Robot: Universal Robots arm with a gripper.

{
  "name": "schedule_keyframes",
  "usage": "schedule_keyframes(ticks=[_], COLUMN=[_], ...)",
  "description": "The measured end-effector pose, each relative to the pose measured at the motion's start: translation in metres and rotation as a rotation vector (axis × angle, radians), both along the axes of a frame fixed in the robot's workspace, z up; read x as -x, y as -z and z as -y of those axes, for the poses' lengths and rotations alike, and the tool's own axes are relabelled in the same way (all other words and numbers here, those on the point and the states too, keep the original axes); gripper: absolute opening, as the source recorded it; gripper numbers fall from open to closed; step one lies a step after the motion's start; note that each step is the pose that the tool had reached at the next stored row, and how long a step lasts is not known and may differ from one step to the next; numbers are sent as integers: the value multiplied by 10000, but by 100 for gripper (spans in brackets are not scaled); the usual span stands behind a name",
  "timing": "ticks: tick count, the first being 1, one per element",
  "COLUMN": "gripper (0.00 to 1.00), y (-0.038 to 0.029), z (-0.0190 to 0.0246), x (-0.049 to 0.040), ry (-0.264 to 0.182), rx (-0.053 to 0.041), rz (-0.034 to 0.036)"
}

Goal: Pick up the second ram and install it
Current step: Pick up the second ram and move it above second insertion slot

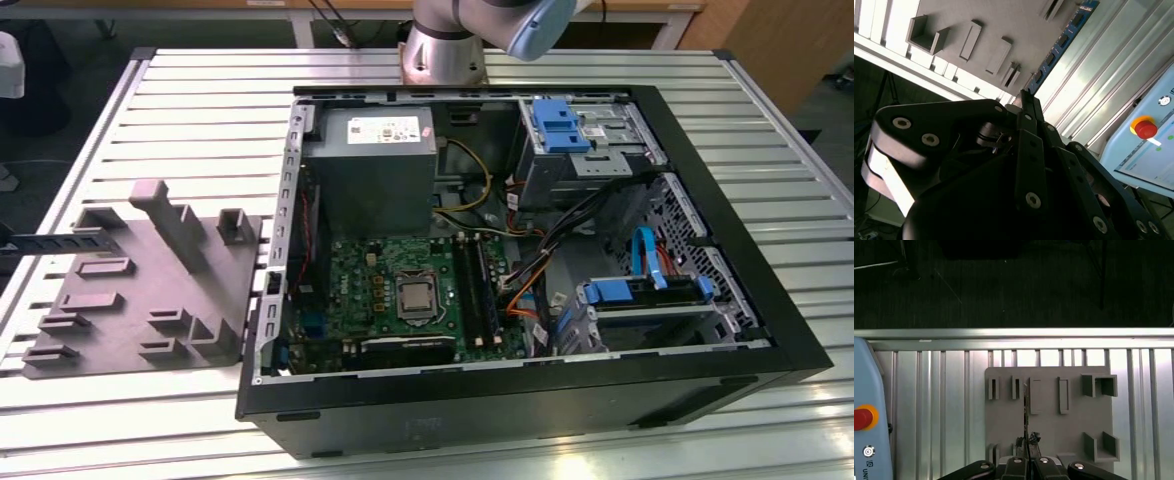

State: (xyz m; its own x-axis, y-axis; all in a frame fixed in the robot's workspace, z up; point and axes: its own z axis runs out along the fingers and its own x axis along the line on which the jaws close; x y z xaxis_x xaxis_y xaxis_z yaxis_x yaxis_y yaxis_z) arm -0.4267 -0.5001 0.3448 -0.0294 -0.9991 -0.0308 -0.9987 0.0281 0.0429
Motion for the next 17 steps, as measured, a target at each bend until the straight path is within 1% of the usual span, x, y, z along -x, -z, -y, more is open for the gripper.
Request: schedule_keyframes(ticks=[17], gripper=[12], y=[-77], z=[0], x=[0], ry=[0], rx=[-19], rz=[1])
